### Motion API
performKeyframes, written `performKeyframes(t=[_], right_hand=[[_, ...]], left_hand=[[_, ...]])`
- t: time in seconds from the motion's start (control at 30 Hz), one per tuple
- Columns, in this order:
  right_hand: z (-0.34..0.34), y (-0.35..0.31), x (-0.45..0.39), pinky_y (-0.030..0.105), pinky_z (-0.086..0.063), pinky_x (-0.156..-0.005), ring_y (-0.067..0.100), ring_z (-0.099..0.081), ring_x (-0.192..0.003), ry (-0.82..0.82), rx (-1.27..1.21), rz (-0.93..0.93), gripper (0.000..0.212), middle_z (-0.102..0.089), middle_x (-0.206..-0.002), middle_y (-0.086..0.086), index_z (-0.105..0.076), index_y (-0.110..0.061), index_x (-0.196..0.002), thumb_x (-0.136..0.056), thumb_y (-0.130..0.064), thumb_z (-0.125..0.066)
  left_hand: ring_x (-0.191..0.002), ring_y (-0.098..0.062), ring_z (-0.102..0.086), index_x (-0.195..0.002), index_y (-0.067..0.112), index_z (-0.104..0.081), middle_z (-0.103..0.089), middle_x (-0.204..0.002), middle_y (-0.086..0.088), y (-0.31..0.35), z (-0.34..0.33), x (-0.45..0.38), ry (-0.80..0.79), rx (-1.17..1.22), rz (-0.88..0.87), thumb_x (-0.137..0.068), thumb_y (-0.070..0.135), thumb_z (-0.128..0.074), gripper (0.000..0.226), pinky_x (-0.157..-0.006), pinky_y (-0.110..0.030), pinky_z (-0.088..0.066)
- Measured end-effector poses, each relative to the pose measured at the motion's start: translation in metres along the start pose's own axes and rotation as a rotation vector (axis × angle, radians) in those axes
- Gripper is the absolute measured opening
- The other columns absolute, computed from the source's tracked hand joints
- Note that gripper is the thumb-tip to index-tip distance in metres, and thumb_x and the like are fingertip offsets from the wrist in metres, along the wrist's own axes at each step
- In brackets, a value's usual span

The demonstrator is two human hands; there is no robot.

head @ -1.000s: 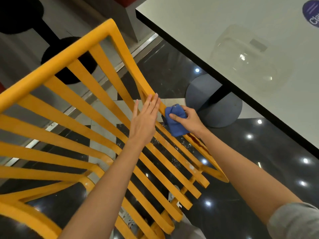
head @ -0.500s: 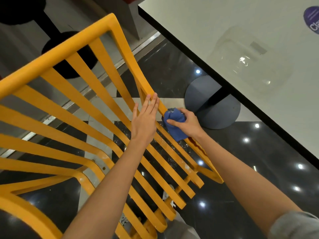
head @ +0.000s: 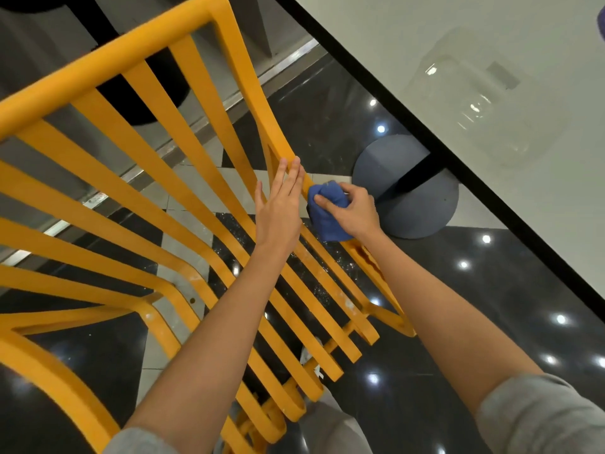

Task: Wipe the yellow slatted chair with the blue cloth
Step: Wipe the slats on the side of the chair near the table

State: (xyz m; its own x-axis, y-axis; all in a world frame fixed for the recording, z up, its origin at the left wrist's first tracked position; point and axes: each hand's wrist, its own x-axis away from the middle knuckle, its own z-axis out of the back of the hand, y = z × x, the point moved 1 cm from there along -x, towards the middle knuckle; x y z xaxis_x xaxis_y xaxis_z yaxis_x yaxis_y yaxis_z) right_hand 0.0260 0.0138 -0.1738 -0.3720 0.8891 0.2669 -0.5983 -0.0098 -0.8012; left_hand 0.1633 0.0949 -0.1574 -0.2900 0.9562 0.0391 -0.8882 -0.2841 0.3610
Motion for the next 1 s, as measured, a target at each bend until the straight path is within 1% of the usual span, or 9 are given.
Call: performKeyframes(t=[0.13, 0.27, 0.43, 0.53, 0.67, 0.77, 0.9, 0.97, 1.0], right_hand=[[0.005, 0.011, 0.012, 0.027, -0.05, -0.073, 0.006, -0.06, -0.081, -0.008, -0.139, -0.113, 0.022, -0.065, -0.087, -0.002, -0.064, -0.013, -0.097, -0.091, -0.033, -0.067], [0.012, 0.017, 0.028, 0.009, -0.048, -0.066, 0.001, -0.059, -0.085, -0.112, -0.201, -0.127, 0.033, -0.063, -0.098, -0.005, -0.061, -0.008, -0.115, -0.086, -0.019, -0.074], [0.004, -0.017, -0.016, 0.017, -0.046, -0.071, 0.007, -0.06, -0.087, -0.288, -0.153, -0.139, 0.03, -0.065, -0.096, -0.001, -0.063, -0.005, -0.112, -0.09, -0.026, -0.068], [-0.001, -0.032, -0.03, 0.008, -0.047, -0.062, 0.0, -0.059, -0.078, -0.338, -0.174, -0.138, 0.025, -0.065, -0.088, -0.006, -0.063, -0.007, -0.108, -0.095, -0.028, -0.062], [0.014, 0.003, -0.001, 0.024, -0.048, -0.075, 0.015, -0.064, -0.086, -0.397, -0.202, -0.331, 0.028, -0.068, -0.098, 0.006, -0.061, -0.014, -0.098, -0.094, -0.042, -0.059], [0.03, 0.015, 0.009, 0.026, -0.05, -0.077, 0.015, -0.063, -0.091, -0.509, -0.156, -0.365, 0.019, -0.067, -0.096, 0.001, -0.061, -0.019, -0.096, -0.09, -0.036, -0.066], [0.026, -0.008, -0.008, 0.015, -0.048, -0.068, 0.004, -0.058, -0.082, -0.42, -0.053, -0.167, 0.014, -0.062, -0.086, -0.007, -0.063, -0.019, -0.091, -0.086, -0.027, -0.073], [0.02, -0.012, -0.007, 0.007, -0.045, -0.057, 0.002, -0.058, -0.074, -0.371, -0.084, -0.166, 0.015, -0.061, -0.081, -0.008, -0.06, -0.022, -0.082, -0.09, -0.031, -0.068], [0.02, -0.007, -0.003, 0.009, -0.046, -0.057, 0.003, -0.059, -0.073, -0.356, -0.114, -0.219, 0.02, -0.062, -0.081, -0.006, -0.059, -0.021, -0.081, -0.092, -0.036, -0.065]], left_hand=[[-0.152, -0.014, 0.007, -0.157, 0.022, -0.014, -0.002, -0.165, 0.007, -0.001, -0.001, 0.001, 0.003, -0.02, -0.006, -0.09, -0.003, -0.056, 0.083, -0.12, -0.055, -0.013], [-0.152, -0.014, 0.005, -0.156, 0.021, -0.018, -0.004, -0.165, 0.008, 0.001, 0.0, 0.001, 0.022, 0.023, 0.003, -0.09, -0.005, -0.055, 0.08, -0.12, -0.055, -0.014], [-0.152, -0.013, 0.002, -0.155, 0.021, -0.023, -0.01, -0.164, 0.009, 0.001, -0.003, -0.002, 0.038, 0.111, 0.028, -0.09, -0.003, -0.055, 0.077, -0.121, -0.052, -0.012], [-0.151, -0.011, -0.004, -0.153, 0.023, -0.029, -0.018, -0.163, 0.009, -0.001, -0.005, -0.004, 0.056, 0.193, 0.044, -0.094, 0.001, -0.052, 0.067, -0.121, -0.048, -0.011], [-0.152, -0.013, -0.005, -0.154, 0.023, -0.027, -0.016, -0.163, 0.009, -0.004, -0.006, -0.004, 0.056, 0.106, 0.018, -0.091, -0.002, -0.055, 0.073, -0.121, -0.049, -0.014], [-0.152, -0.015, -0.004, -0.154, 0.023, -0.025, -0.014, -0.163, 0.008, -0.006, -0.006, -0.005, 0.058, 0.067, -0.002, -0.09, -0.006, -0.056, 0.077, -0.12, -0.05, -0.016], [-0.152, -0.015, -0.002, -0.155, 0.023, -0.025, -0.012, -0.164, 0.008, 0.001, -0.005, -0.005, 0.054, 0.02, 0.033, -0.088, -0.003, -0.061, 0.08, -0.121, -0.05, -0.015], [-0.152, -0.017, -0.002, -0.155, 0.022, -0.024, -0.012, -0.164, 0.006, 0.0, -0.005, -0.005, 0.047, 0.002, 0.019, -0.089, 0.0, -0.061, 0.078, -0.12, -0.052, -0.015], [-0.152, -0.017, -0.003, -0.155, 0.021, -0.024, -0.012, -0.164, 0.006, -0.002, -0.006, -0.005, 0.045, 0.0, 0.008, -0.09, 0.0, -0.06, 0.077, -0.12, -0.053, -0.015]])
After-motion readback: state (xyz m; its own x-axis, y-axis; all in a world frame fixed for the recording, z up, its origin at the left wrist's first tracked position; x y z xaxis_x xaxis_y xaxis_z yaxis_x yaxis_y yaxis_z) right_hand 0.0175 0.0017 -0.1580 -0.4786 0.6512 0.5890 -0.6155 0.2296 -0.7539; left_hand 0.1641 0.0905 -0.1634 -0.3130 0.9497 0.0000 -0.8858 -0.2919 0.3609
